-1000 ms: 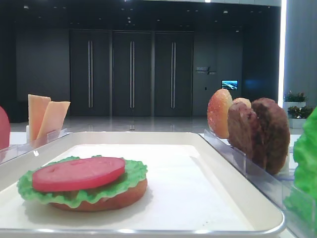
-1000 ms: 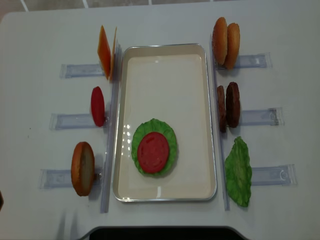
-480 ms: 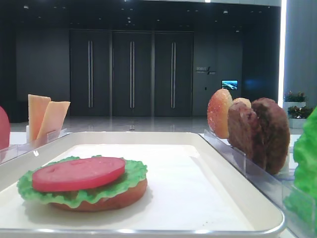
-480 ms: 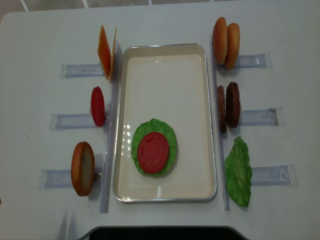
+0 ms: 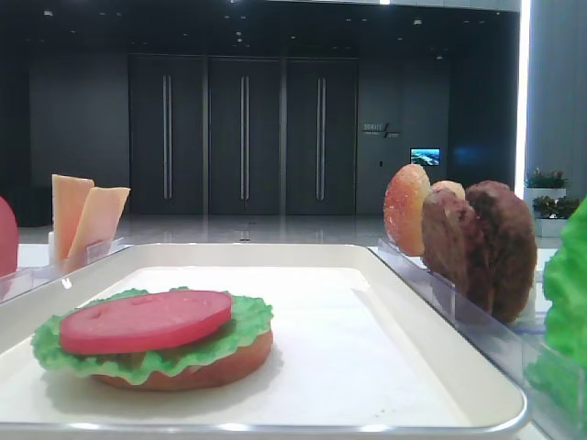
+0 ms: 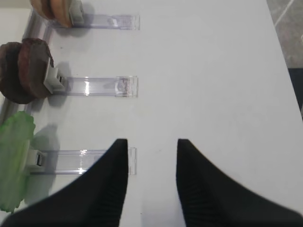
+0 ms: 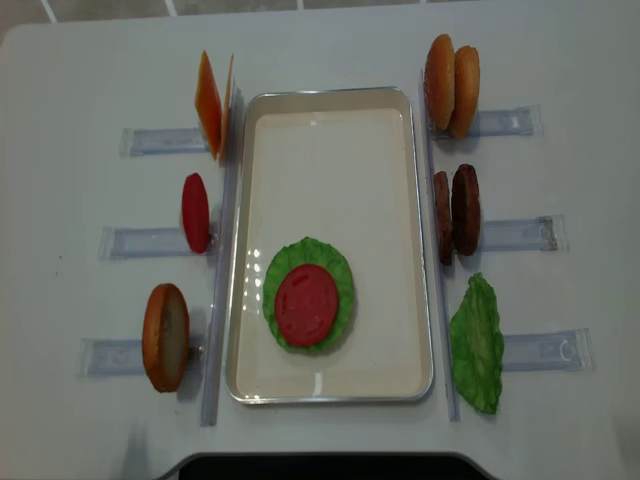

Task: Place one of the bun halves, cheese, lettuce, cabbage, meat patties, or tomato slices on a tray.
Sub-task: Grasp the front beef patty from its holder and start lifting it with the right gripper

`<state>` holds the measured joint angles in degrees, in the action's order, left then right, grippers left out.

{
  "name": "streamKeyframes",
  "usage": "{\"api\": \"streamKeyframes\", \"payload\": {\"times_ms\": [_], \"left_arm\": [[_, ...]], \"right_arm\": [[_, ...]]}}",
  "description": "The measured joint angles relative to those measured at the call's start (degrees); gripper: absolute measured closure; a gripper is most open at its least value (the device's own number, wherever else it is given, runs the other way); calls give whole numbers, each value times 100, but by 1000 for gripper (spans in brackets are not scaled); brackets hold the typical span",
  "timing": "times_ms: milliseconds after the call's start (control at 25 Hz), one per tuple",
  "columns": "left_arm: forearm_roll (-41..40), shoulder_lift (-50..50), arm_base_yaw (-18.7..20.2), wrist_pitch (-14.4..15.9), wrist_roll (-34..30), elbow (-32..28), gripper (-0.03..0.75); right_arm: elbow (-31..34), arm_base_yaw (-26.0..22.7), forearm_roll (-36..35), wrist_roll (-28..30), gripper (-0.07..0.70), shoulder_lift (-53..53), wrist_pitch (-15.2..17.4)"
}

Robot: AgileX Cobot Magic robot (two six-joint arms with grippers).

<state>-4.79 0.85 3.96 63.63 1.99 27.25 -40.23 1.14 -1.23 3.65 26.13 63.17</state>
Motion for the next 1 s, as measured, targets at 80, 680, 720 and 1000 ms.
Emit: {"api": "streamKeyframes", "payload": {"times_ms": [80, 680, 720, 1000], "left_arm": [[0, 0, 0, 0, 0, 0, 695], [0, 0, 0, 0, 0, 0, 716], [0, 0, 0, 0, 0, 0, 716], [0, 0, 0, 0, 0, 0, 716]], "right_arm": [[-303, 0, -54, 0, 388, 784, -62], [-1687, 0, -303, 79, 387, 3898, 22], [-1694, 0, -303, 102, 387, 3898, 49], [-1694, 642, -606, 81, 372, 3898, 119]]}}
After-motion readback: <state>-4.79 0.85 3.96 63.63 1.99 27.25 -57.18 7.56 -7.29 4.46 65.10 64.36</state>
